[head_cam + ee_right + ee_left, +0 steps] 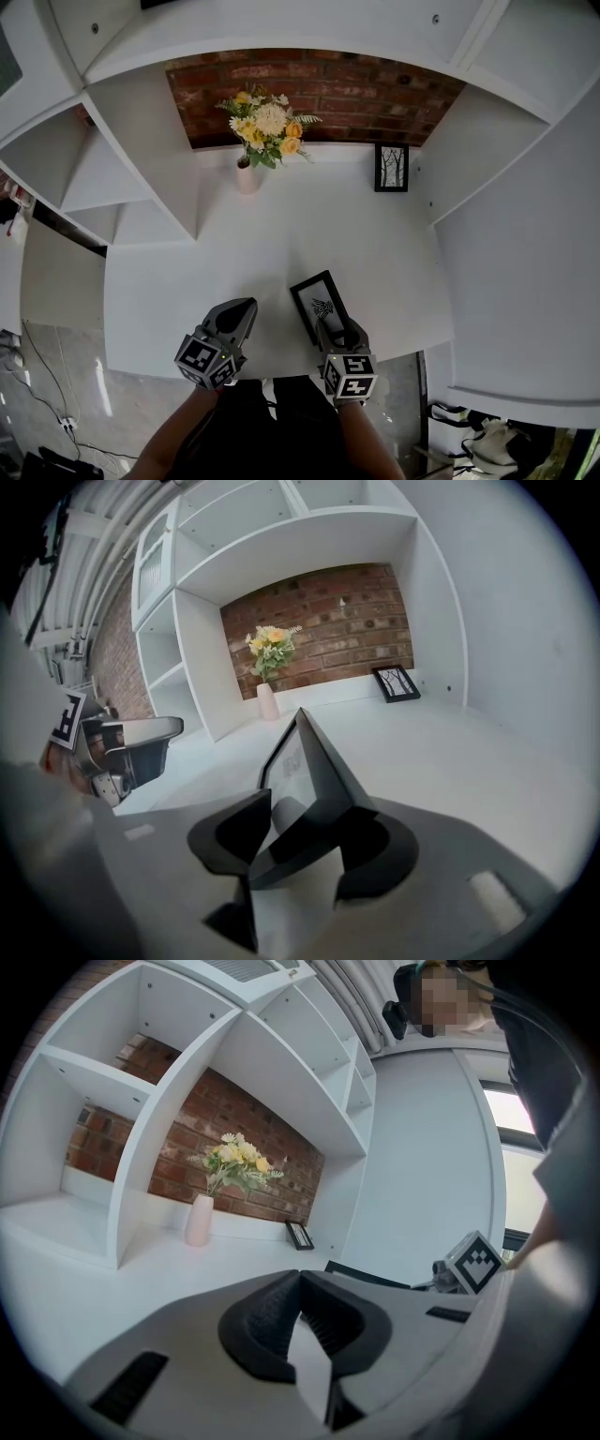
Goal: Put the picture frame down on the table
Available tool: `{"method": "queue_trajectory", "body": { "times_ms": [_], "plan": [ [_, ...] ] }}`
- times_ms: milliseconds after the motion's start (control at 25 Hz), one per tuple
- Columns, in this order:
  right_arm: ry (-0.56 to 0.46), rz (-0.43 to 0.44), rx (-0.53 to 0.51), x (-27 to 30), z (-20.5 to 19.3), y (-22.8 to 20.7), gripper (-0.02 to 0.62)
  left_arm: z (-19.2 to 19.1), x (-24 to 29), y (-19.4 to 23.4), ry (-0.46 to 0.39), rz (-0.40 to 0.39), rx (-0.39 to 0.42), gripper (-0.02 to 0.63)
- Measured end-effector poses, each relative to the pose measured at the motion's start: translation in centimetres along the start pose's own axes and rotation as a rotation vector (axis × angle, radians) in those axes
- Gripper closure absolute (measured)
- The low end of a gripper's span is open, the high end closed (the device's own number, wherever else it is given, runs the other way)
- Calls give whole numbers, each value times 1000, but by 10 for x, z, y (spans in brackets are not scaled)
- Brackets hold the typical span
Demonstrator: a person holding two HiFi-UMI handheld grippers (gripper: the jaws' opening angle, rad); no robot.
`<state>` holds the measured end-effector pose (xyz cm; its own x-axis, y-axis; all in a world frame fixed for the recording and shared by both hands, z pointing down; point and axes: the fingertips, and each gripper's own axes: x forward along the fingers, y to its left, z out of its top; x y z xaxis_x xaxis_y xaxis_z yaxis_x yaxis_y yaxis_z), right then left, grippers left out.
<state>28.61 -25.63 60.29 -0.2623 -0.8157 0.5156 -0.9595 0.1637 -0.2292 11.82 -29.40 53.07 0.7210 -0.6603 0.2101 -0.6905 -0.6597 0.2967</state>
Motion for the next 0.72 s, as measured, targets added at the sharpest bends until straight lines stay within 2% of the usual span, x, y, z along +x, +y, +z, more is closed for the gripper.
{"method": "queue_trajectory", "body": {
  "times_ms": [360,480,720],
  "plan": [
    [43,-17,1,12,-4,-5,351,-2,-3,5,-1,32,-19,611],
    [68,-23,3,19,-5,-6,317,-4,-6,8,1,46,-23,611],
    [109,-23,49,29,-6,-7,288,-4,-12,15,-6,72,-36,611]
  ]
}}
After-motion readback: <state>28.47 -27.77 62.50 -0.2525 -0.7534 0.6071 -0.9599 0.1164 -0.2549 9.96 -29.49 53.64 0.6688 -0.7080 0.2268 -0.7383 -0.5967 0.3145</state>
